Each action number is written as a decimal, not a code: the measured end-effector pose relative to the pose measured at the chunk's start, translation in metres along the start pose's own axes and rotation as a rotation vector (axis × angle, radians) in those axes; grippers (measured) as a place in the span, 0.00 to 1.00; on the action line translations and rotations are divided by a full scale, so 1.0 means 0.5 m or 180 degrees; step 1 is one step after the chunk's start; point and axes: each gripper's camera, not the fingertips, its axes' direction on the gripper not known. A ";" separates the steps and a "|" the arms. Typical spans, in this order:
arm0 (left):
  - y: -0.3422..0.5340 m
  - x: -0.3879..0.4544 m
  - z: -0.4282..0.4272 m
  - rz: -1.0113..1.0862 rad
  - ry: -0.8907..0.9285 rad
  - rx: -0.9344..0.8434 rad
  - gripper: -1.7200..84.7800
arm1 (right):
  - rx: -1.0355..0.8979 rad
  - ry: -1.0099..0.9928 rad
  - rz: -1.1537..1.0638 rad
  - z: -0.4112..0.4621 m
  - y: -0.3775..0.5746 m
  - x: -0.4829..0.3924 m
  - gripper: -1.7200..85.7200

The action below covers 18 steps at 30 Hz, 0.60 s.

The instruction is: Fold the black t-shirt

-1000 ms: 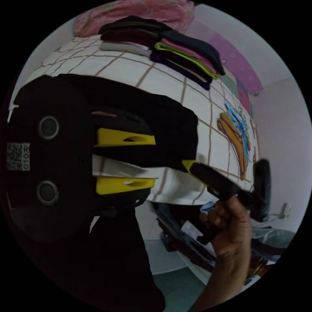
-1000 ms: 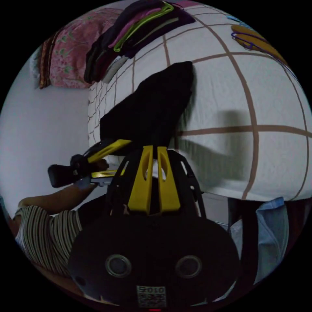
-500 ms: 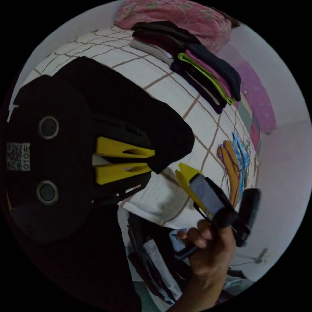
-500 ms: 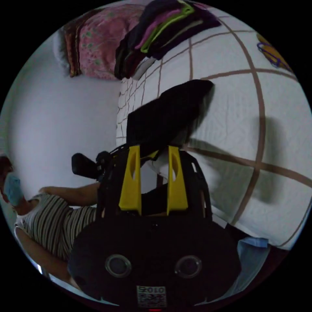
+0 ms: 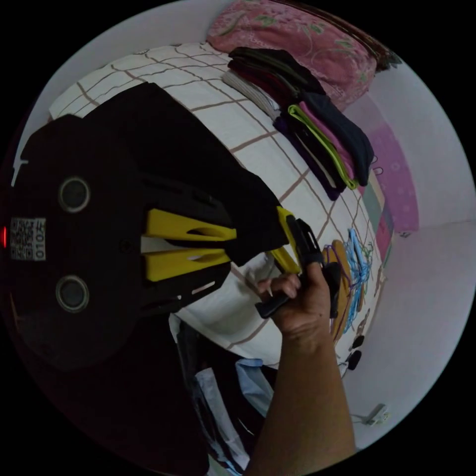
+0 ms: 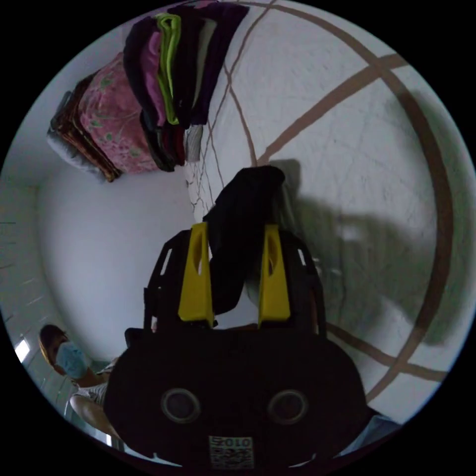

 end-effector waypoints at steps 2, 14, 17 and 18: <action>0.032 -0.019 -0.006 -0.0074 0.0021 0.0051 0.02 | 0.0111 0.0215 -0.0058 0.018 -0.007 -0.054 0.11; 0.293 -0.260 -0.095 -0.0950 0.0563 0.0717 0.02 | -0.0234 0.1722 -0.1065 0.277 -0.052 -0.573 0.08; 0.404 -0.373 -0.127 -0.1387 0.0697 0.0929 0.02 | -0.0480 0.1982 -0.1426 0.406 -0.077 -0.730 0.08; 0.428 -0.397 -0.132 -0.1486 0.0717 0.0952 0.02 | -0.0591 0.2079 -0.1556 0.465 -0.088 -0.786 0.08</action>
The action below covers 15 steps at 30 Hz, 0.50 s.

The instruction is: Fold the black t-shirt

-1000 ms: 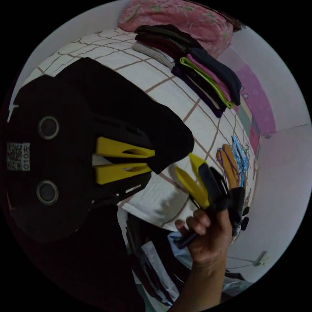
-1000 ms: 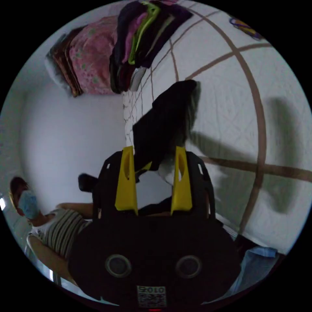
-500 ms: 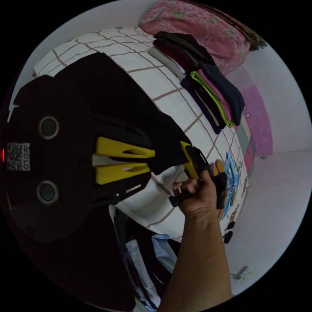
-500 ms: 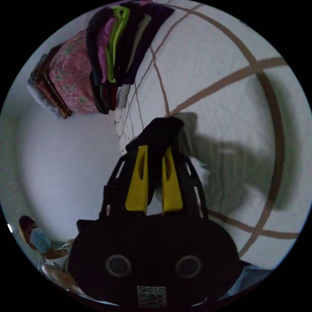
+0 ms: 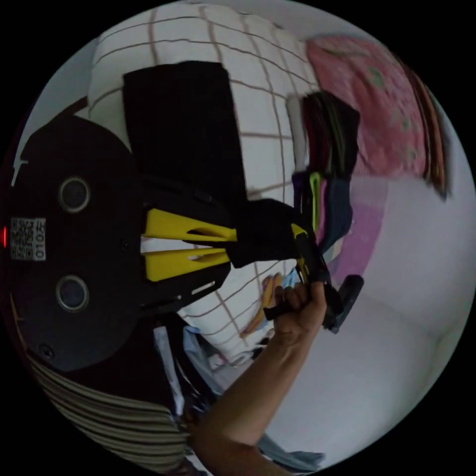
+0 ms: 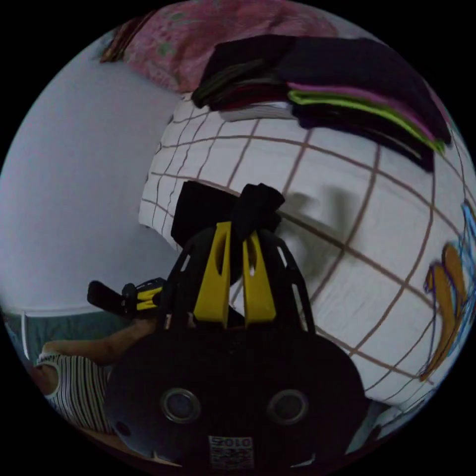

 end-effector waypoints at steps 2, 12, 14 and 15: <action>0.037 -0.121 -0.055 -0.0374 0.0029 0.0068 0.02 | -0.0140 0.0149 -0.0190 0.029 -0.076 -0.095 0.08; 0.261 -0.542 -0.134 -0.1907 0.0393 0.0249 0.02 | -0.1136 0.0594 -0.0282 0.285 -0.407 -0.472 0.08; 0.293 -0.607 -0.143 -0.1997 0.0470 0.0242 0.02 | -0.1224 0.0726 -0.0306 0.312 -0.441 -0.523 0.08; 0.300 -0.621 -0.146 -0.2013 0.0487 0.0246 0.02 | -0.1270 0.0781 -0.0299 0.328 -0.461 -0.552 0.08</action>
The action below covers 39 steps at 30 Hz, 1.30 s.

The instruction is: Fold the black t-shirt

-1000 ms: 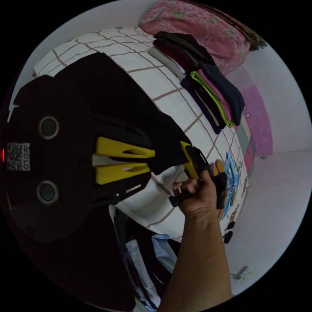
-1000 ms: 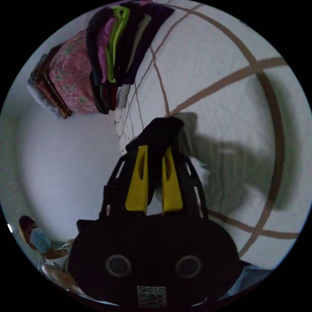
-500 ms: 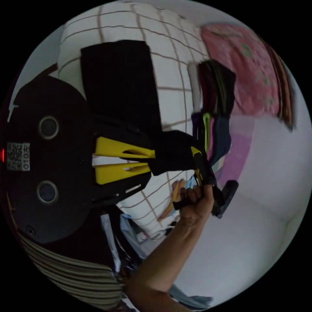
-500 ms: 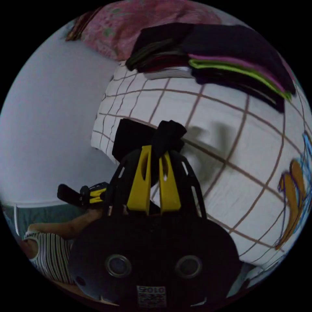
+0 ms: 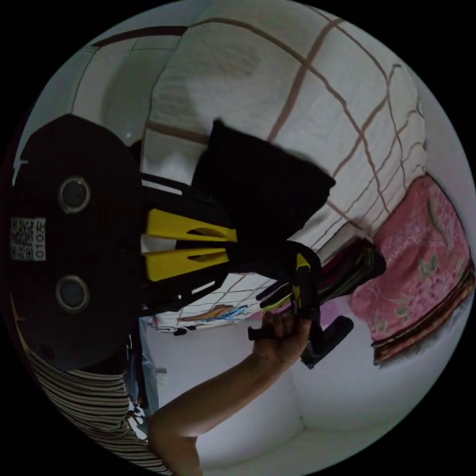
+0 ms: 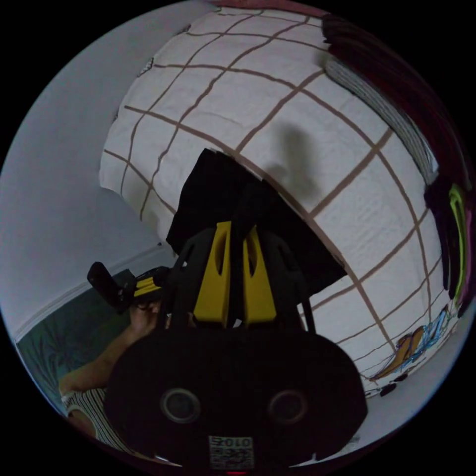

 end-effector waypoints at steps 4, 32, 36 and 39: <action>-0.019 -0.102 -0.040 -0.0128 0.0120 0.0044 0.02 | -0.0085 0.0042 -0.0018 -0.007 -0.072 -0.088 0.08; -0.103 -0.437 -0.143 -0.0126 0.0065 -0.0376 0.09 | 0.1419 -0.0523 -0.0067 0.171 0.259 -0.088 0.11; -0.124 -0.431 -0.150 0.0035 -0.0289 -0.0428 0.08 | 0.1458 -0.0787 0.0274 0.272 0.316 -0.090 0.11; -0.134 -0.414 -0.143 0.0300 -0.0729 -0.0684 0.07 | 0.1510 -0.0797 0.0375 0.321 0.335 -0.098 0.11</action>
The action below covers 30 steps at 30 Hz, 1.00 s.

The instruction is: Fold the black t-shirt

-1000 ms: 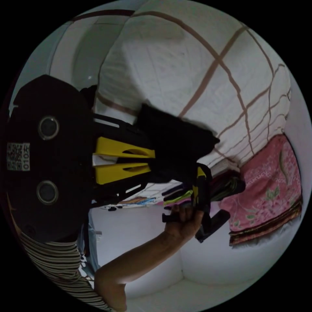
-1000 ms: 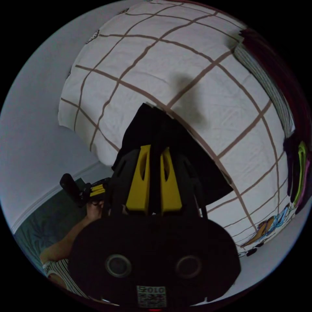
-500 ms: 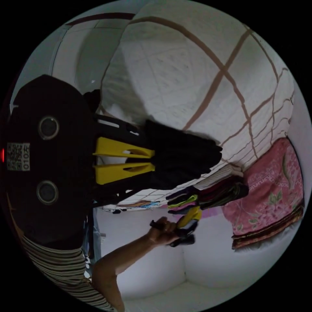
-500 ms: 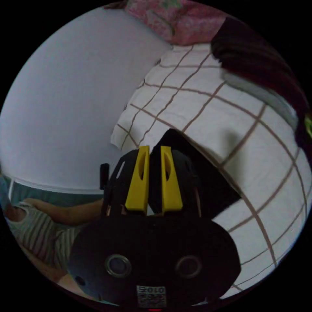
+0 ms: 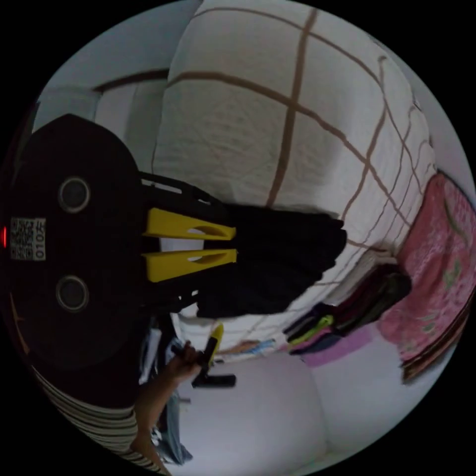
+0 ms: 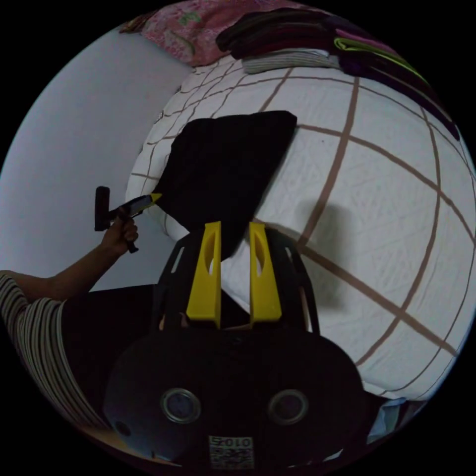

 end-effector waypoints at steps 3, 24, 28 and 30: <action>-0.008 0.013 0.009 0.0211 -0.0376 -0.0216 0.08 | -0.0092 0.0083 0.0003 0.034 0.023 0.004 0.11; 0.045 -0.065 -0.012 0.0182 0.0097 -0.0468 0.10 | -0.0092 -0.0973 0.0670 0.189 0.176 0.162 0.16; 0.041 -0.078 -0.019 0.0291 0.0144 -0.0490 0.10 | -0.0223 -0.1408 0.0732 0.215 0.212 0.209 0.18; 0.041 -0.090 -0.023 0.0259 0.0142 -0.0491 0.10 | -0.0218 -0.1321 0.0785 0.227 0.220 0.224 0.17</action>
